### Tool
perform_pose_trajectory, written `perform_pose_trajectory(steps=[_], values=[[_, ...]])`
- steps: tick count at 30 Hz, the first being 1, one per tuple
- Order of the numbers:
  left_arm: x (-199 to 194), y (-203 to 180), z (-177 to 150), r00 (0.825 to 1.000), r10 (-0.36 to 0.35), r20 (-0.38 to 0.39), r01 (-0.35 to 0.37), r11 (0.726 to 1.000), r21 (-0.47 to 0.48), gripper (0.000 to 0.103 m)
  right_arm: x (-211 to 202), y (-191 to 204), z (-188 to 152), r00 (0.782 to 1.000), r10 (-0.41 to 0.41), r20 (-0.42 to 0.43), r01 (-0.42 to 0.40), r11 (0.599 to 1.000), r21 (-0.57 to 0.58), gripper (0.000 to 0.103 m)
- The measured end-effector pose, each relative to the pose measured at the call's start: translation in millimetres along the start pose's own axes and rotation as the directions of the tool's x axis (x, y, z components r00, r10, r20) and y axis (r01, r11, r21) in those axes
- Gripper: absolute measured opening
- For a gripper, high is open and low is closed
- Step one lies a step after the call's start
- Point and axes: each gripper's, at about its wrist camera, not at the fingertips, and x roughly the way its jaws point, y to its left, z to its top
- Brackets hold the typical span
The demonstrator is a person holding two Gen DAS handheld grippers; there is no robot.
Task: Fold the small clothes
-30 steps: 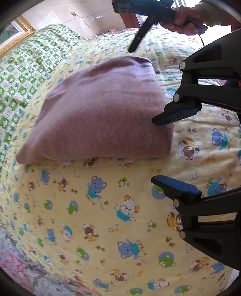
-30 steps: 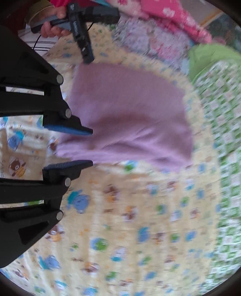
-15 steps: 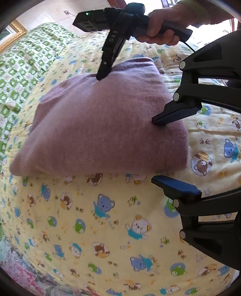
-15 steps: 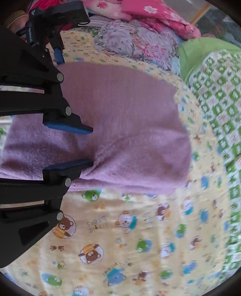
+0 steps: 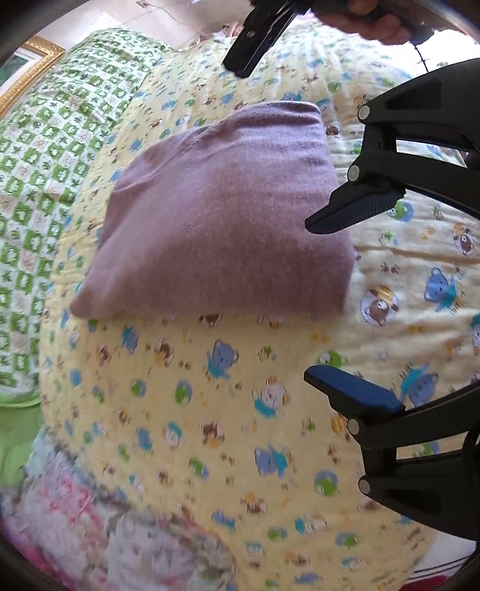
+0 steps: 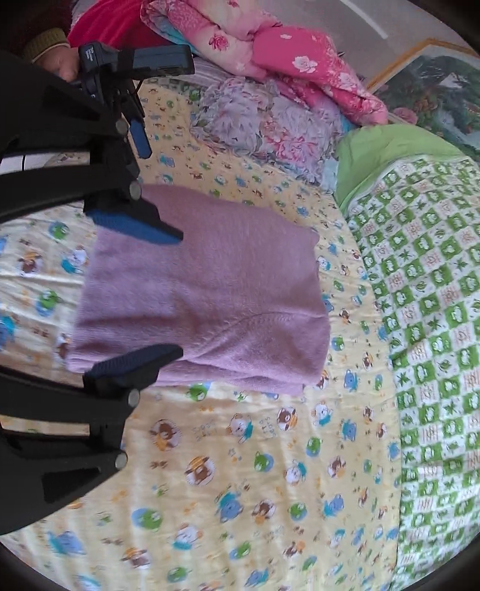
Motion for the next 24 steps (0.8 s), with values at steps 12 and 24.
perform_pose_trajectory(steps=[12, 24], values=[[-25, -7, -45, 0.989, 0.094, 0.112, -0.103, 0.992, 0.076, 0.078, -1, 22, -76, 0.998, -0.051, -0.039, 0.048, 0.996, -0.075, 0.066], [-52, 2, -72, 0.955, 0.068, 0.289, -0.102, 0.989, 0.104, 0.082, -17, 43, -111, 0.993, -0.099, 0.056, 0.106, 0.984, -0.142, 0.084]])
